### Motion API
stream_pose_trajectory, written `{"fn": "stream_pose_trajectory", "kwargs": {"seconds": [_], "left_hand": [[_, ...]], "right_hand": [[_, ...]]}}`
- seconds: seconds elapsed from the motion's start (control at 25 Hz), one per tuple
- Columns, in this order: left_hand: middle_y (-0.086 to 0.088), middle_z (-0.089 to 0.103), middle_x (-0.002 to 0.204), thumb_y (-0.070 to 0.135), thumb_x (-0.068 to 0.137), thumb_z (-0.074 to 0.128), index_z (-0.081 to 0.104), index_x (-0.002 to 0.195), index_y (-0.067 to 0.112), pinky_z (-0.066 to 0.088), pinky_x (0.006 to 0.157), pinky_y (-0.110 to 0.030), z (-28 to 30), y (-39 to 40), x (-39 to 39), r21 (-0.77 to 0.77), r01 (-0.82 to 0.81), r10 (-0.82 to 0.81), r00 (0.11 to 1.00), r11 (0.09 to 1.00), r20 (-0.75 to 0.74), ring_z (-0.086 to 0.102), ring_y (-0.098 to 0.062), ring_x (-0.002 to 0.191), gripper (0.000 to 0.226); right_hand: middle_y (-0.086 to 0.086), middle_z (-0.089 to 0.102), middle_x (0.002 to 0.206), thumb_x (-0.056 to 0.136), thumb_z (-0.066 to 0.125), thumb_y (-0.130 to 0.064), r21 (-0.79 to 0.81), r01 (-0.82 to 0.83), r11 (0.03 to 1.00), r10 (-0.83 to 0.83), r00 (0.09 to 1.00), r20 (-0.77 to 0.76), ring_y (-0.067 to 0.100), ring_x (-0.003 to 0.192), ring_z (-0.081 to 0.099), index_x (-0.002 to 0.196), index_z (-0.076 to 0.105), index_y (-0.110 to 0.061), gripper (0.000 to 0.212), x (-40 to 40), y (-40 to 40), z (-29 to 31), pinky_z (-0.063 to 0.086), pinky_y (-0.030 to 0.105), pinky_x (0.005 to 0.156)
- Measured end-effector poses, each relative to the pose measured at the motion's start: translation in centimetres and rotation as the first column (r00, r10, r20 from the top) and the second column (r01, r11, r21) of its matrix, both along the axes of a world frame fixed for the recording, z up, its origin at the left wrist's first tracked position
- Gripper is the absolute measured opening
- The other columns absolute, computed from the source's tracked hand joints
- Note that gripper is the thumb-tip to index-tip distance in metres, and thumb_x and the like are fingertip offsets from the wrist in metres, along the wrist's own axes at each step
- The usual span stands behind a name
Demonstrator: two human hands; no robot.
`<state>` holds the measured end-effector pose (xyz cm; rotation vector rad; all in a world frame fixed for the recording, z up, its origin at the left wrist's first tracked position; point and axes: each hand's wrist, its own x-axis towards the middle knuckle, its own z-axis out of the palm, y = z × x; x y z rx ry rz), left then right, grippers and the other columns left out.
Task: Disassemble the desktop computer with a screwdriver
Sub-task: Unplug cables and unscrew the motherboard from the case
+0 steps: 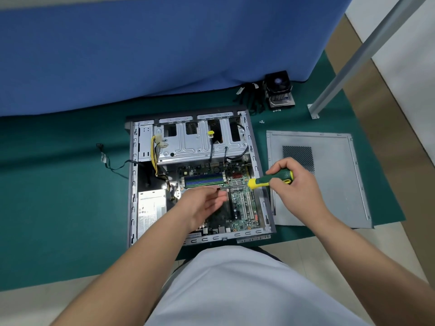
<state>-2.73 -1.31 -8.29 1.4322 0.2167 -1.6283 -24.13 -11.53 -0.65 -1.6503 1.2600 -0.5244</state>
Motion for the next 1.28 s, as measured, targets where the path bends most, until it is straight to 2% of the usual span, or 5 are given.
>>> {"fn": "stream_pose_trajectory", "kwargs": {"seconds": [0.2,0.36,0.76,1.04,1.28], "left_hand": [[-0.018,0.078,0.103,0.001,0.099,0.06,0.063,0.117,-0.002,0.062,0.07,-0.026,0.3,-0.3,0.0,-0.01,-0.046,0.046,0.999,0.999,0.011,0.077,-0.026,0.095,0.018],[-0.021,0.076,0.108,0.002,0.098,0.061,0.063,0.116,-0.003,0.061,0.068,-0.025,1.1,-0.7,0.0,-0.067,-0.056,0.053,0.998,0.996,-0.036,0.077,-0.026,0.097,0.019],[-0.017,0.077,0.105,-0.004,0.097,0.061,0.072,0.114,0.001,0.061,0.076,-0.025,2.7,-2.5,-0.4,-0.116,-0.019,0.033,0.993,0.993,0.115,0.077,-0.025,0.097,0.02],[-0.017,0.078,0.099,-0.006,0.098,0.058,0.073,0.109,0.001,0.062,0.082,-0.029,5.9,-7.9,-1.4,-0.253,0.159,-0.072,0.944,0.954,0.322,0.076,-0.025,0.088,0.02],[-0.024,0.076,0.095,-0.003,0.094,0.067,0.055,0.112,0.003,0.063,0.074,-0.032,6.9,-11.1,-1.7,-0.261,0.237,-0.136,0.925,0.936,0.354,0.076,-0.029,0.082,0.023]], "right_hand": [[-0.006,0.074,0.095,0.086,0.068,-0.001,0.189,0.048,0.981,-0.088,0.974,0.21,0.015,0.065,0.062,0.096,0.064,-0.024,0.026,-0.1,-1.3,-0.8,0.051,0.022,0.059],[0.01,0.068,0.1,0.083,0.08,-0.017,0.639,-0.045,0.768,-0.423,0.715,0.557,0.014,0.073,0.057,0.109,0.068,-0.012,0.029,0.3,-2.2,-1.7,0.049,0.024,0.063],[0.011,0.068,0.093,0.093,0.072,-0.031,0.611,0.019,0.791,-0.481,0.637,0.603,0.024,0.087,0.069,0.095,0.06,-0.009,0.025,1.2,-8.0,-0.1,0.06,0.039,0.083],[-0.007,0.064,0.073,0.077,0.08,-0.041,0.258,-0.23,0.939,0.179,0.962,0.204,0.006,0.052,0.046,0.086,0.068,-0.026,0.022,4.6,-10.8,0.1,0.039,0.025,0.053],[-0.005,0.072,0.075,0.082,0.076,-0.043,0.297,-0.319,0.9,0.297,0.948,0.118,0.0,0.054,0.054,0.091,0.073,-0.03,0.017,4.7,-11.6,-2.5,0.04,0.02,0.055]]}}
